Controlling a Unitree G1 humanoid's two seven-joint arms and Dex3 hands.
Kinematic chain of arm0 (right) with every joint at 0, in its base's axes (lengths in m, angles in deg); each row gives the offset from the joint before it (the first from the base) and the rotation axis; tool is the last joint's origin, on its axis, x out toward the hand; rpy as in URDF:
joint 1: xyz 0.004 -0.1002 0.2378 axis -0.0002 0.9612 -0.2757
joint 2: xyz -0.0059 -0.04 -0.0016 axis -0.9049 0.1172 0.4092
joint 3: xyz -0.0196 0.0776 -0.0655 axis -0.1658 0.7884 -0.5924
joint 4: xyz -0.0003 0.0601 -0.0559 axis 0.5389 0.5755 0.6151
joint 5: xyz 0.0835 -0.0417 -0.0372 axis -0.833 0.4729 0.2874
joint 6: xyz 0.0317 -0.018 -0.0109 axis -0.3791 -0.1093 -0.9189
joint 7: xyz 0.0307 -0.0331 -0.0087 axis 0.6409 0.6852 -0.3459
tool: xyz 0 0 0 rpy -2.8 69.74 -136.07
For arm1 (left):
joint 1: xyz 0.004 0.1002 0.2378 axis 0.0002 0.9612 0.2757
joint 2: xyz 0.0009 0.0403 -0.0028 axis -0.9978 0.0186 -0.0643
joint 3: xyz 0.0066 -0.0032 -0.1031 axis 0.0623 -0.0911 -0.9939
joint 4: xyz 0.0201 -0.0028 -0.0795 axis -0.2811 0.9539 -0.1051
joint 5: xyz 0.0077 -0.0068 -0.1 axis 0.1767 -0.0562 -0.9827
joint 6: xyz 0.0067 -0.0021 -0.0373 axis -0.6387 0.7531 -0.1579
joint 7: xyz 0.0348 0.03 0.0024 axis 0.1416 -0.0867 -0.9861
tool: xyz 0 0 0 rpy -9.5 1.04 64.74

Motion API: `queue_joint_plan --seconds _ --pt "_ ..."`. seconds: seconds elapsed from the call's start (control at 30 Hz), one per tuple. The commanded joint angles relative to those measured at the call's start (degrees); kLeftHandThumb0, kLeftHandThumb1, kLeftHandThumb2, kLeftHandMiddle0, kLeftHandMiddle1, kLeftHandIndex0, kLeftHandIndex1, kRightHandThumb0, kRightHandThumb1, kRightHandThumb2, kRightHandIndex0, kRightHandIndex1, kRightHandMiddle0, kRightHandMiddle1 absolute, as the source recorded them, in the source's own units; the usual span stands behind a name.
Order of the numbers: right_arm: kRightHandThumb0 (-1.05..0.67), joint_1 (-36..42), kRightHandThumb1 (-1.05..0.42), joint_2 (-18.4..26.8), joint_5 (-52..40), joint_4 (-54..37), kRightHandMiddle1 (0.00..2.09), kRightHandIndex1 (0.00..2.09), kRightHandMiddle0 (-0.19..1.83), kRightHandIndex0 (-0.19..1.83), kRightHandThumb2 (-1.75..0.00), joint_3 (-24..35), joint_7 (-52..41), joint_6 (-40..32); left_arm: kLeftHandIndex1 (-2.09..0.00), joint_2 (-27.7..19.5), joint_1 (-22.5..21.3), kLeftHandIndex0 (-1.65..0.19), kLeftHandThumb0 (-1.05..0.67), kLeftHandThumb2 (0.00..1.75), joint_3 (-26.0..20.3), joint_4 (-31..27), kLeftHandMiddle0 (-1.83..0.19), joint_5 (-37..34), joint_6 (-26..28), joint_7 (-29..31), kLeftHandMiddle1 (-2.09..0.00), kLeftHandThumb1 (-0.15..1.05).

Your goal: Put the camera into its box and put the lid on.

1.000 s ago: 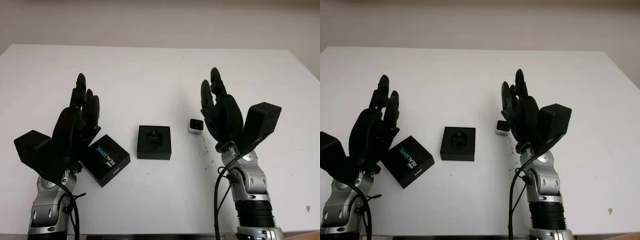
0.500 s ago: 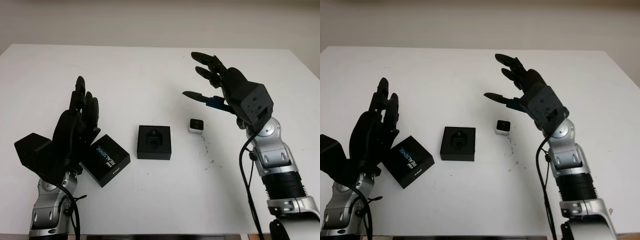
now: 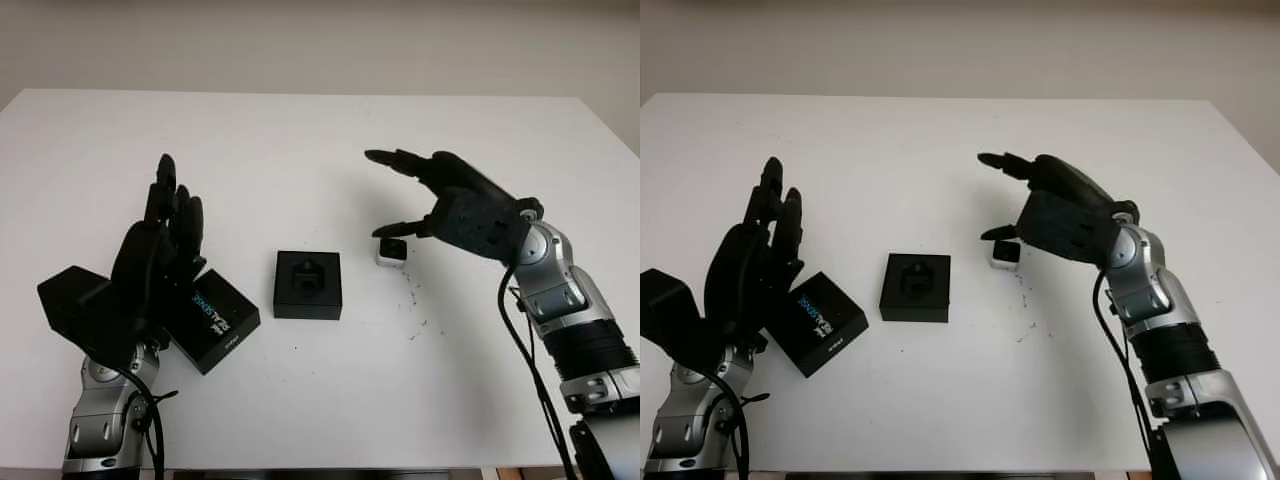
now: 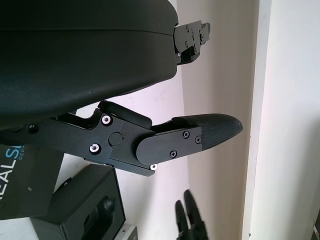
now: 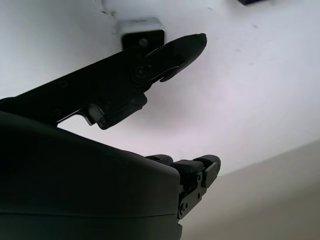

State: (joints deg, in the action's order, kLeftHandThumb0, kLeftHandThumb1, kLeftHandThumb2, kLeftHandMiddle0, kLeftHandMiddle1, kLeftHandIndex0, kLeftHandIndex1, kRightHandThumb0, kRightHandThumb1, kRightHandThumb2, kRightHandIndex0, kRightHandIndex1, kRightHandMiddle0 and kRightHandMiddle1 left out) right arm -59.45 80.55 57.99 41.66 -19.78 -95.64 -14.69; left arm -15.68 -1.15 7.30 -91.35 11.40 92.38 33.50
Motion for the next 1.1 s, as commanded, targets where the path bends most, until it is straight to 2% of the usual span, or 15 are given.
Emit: queue_joint_plan --seconds 0.0,0.2,0.53,0.9,1.07 --pt "-0.62 1.59 -0.84 0.94 0.61 -1.16 0.11 0.07 0.31 0.22 -0.06 0.00 0.72 0.38 0.00 0.10 0.68 0.19 -0.70 0.59 -0.42 -0.82 0.19 -0.19 -0.17 -0.13 0.00 1.05" --pt "-0.69 5.27 -0.84 1.82 2.92 -5.33 0.08 0.07 0.29 0.23 -0.05 -0.43 0.93 -0.26 0.00 0.11 0.69 0.19 -0.70 0.59 -0.12 -0.73 0.19 0.02 -0.46 -0.07 0.00 1.05" --pt "-0.66 9.22 -0.82 3.81 4.26 -11.51 0.06 0.06 0.26 0.23 -0.05 0.86 0.40 -1.22 0.00 -0.03 0.10 0.19 -0.71 0.59 -0.06 -1.01 0.19 -0.27 0.52 -0.19 0.00 1.05" --pt "-0.69 8.40 -0.81 3.86 13.09 -5.34 0.11 0.12 0.39 0.36 -0.05 -2.72 10.43 2.72 0.00 0.05 0.47 0.19 -0.71 0.59 0.22 -1.83 0.19 -0.16 0.78 -0.26 0.00 1.05" --pt "-0.69 7.89 -0.81 3.48 13.81 -3.48 0.11 0.14 0.40 0.41 -0.05 -3.28 11.12 3.02 0.00 -0.12 0.63 0.19 -0.71 0.60 0.27 -2.13 0.19 0.15 1.06 -0.43 0.00 1.05"
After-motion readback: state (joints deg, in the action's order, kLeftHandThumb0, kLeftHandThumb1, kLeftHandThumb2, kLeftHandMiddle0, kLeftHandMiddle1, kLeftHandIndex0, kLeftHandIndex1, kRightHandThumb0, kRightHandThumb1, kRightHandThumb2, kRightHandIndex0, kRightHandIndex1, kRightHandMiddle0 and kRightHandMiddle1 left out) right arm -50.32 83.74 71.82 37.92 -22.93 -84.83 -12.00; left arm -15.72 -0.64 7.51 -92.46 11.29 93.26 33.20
